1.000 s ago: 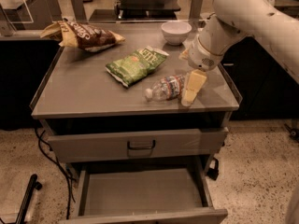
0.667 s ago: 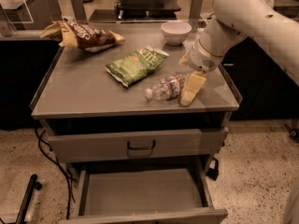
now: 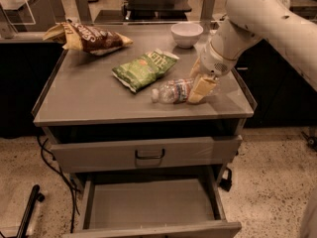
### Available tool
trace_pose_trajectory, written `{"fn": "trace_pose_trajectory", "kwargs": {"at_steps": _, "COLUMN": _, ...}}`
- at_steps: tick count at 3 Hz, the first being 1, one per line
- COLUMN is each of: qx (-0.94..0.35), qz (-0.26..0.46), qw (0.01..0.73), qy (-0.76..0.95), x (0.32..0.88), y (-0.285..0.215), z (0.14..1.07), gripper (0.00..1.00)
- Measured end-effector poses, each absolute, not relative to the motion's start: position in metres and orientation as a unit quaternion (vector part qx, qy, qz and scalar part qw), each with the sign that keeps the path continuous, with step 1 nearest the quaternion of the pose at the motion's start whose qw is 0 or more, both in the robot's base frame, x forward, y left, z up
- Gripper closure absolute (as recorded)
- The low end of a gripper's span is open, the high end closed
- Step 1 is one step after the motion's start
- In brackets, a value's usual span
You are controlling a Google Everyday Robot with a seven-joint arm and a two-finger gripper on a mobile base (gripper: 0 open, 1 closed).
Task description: Place water bottle into middle drawer
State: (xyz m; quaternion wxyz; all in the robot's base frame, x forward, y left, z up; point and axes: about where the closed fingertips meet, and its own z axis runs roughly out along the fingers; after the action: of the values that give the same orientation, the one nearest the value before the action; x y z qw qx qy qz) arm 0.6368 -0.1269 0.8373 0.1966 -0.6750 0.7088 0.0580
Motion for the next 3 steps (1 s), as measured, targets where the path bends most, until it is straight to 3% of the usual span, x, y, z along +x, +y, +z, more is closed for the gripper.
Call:
{"fn": "trace_pose_trajectory", "kwargs": {"at_steps": 2, "qx": -0.675, "qz": 0.058, "qw": 0.197, "qy": 0.709, "x": 0.6368, "y": -0.1268, "z": 0.8374, "gripper": 1.0}}
{"fn": "trace_pose_trajectory", "kwargs": {"at_steps": 3, "qx": -0.675, "qz": 0.058, "qw": 0.197, "qy": 0.709, "x": 0.6367, "y": -0.1268, "z": 0.8405, "gripper": 1.0}}
